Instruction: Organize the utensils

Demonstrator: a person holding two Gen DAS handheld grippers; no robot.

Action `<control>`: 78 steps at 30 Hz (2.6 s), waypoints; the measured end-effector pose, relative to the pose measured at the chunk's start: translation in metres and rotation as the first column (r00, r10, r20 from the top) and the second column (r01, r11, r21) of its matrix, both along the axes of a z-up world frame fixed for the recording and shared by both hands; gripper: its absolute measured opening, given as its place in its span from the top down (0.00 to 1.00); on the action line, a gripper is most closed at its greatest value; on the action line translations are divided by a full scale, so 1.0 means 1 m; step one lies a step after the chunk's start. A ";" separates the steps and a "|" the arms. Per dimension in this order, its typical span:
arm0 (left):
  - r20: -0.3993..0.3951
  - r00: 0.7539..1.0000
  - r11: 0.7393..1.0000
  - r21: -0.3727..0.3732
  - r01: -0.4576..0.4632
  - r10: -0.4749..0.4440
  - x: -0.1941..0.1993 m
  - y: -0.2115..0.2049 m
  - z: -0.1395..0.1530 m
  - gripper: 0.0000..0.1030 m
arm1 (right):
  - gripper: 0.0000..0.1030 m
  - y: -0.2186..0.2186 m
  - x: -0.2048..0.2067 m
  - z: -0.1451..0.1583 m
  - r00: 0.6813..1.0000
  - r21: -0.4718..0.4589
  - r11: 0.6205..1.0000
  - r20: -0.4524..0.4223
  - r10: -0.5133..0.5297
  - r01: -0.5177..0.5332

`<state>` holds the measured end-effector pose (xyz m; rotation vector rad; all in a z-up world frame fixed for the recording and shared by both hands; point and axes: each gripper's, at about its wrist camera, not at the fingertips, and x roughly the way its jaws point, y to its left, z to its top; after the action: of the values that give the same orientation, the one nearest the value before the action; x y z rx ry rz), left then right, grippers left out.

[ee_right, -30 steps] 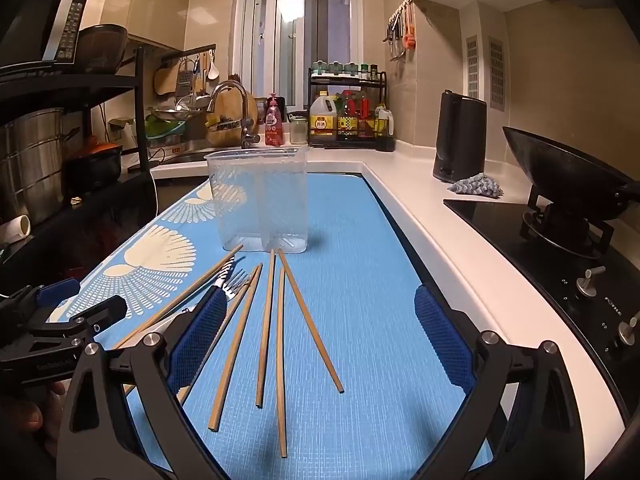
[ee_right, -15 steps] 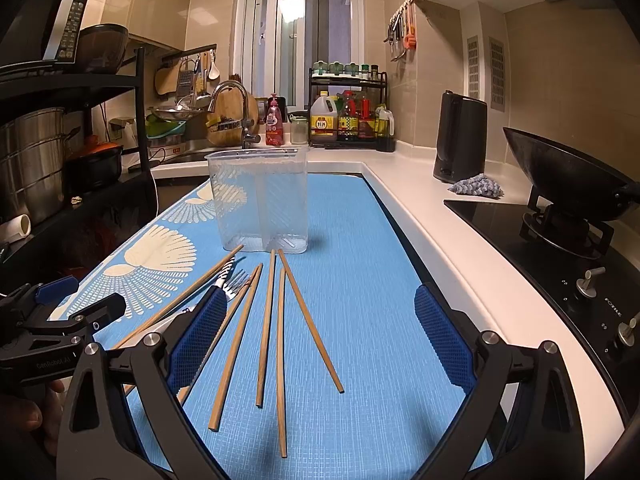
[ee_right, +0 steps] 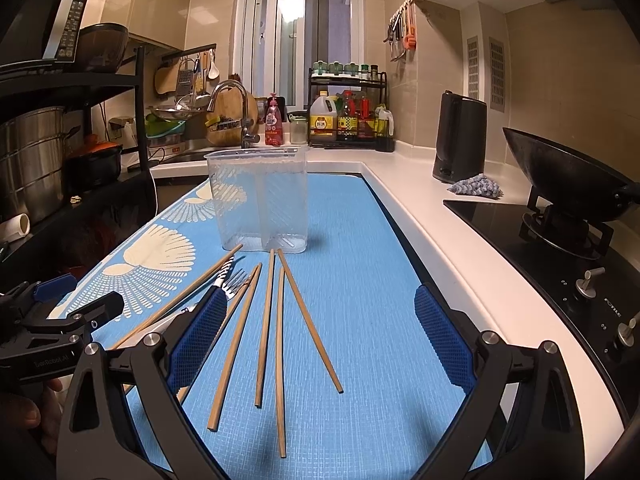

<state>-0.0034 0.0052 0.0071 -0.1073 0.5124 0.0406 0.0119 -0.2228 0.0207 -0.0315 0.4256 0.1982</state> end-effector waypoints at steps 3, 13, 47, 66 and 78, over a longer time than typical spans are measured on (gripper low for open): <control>0.002 1.000 1.000 0.003 -0.001 0.001 0.000 0.001 0.000 0.07 | 0.10 0.000 0.001 0.000 1.000 -0.003 1.000 0.001 0.002 -0.002; 0.001 1.000 1.000 0.002 -0.001 0.001 0.001 0.000 0.001 0.07 | 0.10 0.001 0.001 -0.001 1.000 -0.003 1.000 -0.002 0.002 -0.002; 0.018 1.000 1.000 0.018 -0.008 0.008 -0.002 -0.002 0.003 0.07 | 0.10 0.003 -0.001 -0.001 1.000 -0.002 1.000 0.005 0.004 -0.004; 0.017 1.000 1.000 0.017 -0.009 0.009 -0.002 -0.002 0.002 0.07 | 0.24 0.005 0.000 -0.003 1.000 -0.007 1.000 -0.008 0.010 -0.010; -0.111 0.993 0.997 -0.070 -0.036 0.028 0.013 0.024 -0.029 0.68 | 0.56 -0.017 0.040 -0.037 0.966 0.096 0.995 -0.259 -0.002 0.028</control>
<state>0.0097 0.0296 -0.0219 -0.1843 0.6221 0.0599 0.0523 -0.2393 -0.0166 0.0958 0.6757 0.2092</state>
